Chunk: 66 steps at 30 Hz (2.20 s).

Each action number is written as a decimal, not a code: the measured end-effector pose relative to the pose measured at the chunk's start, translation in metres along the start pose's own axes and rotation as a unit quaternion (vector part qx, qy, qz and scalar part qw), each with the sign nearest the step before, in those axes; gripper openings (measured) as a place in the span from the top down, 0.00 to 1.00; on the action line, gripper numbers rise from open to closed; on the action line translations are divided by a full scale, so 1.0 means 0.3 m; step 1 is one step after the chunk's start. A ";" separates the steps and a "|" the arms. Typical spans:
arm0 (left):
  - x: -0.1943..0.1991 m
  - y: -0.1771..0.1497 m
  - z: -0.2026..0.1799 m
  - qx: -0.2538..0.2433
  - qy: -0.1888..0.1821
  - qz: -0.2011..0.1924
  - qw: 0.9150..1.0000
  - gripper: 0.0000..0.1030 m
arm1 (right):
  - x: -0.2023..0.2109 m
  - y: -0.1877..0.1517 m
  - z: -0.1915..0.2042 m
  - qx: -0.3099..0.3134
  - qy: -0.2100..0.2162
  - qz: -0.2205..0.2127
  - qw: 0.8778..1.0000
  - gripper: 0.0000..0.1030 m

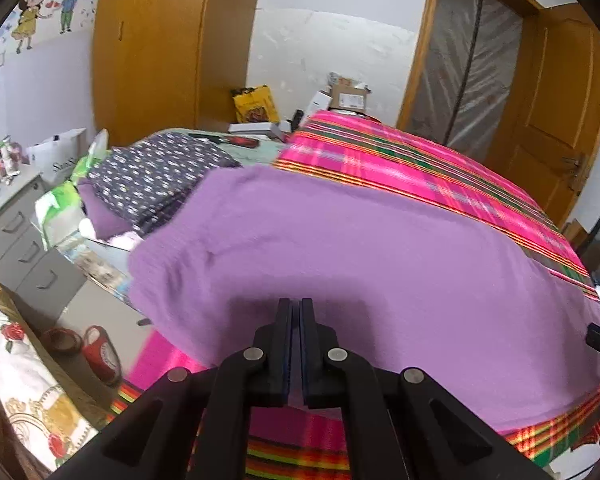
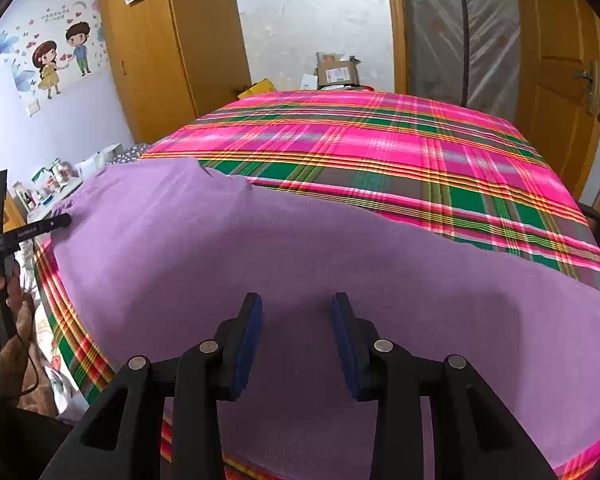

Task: Fold clothes

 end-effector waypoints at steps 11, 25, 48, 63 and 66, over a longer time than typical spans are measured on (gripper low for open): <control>-0.037 -0.015 0.107 0.031 0.013 -0.005 0.999 0.97 | -0.019 0.016 0.014 0.002 -0.004 0.001 1.000 0.63; 0.010 0.004 0.131 0.031 0.022 -0.017 0.999 0.97 | -0.009 0.033 0.047 0.009 0.009 -0.007 1.000 0.63; -0.042 -0.022 0.194 0.052 0.019 -0.016 0.998 0.97 | -0.017 0.032 0.058 0.020 0.008 -0.003 1.000 0.63; 0.095 -0.079 0.303 0.128 0.001 -0.057 0.990 0.86 | -0.021 0.041 0.079 0.028 0.018 -0.006 0.999 0.63; 0.099 -0.108 0.340 0.173 -0.018 -0.064 0.983 0.78 | -0.024 0.045 0.081 0.030 0.020 -0.006 0.999 0.63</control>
Point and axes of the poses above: each gripper's, at about its wrist camera, not at the fingertips, and x roughly against the way its jaws point, z to its left, y to its top, the point moved 4 cm from there along -x, roughly the way its jaws point, and after that the axes turned 10 degrees about -x, right-handed, at the moved point
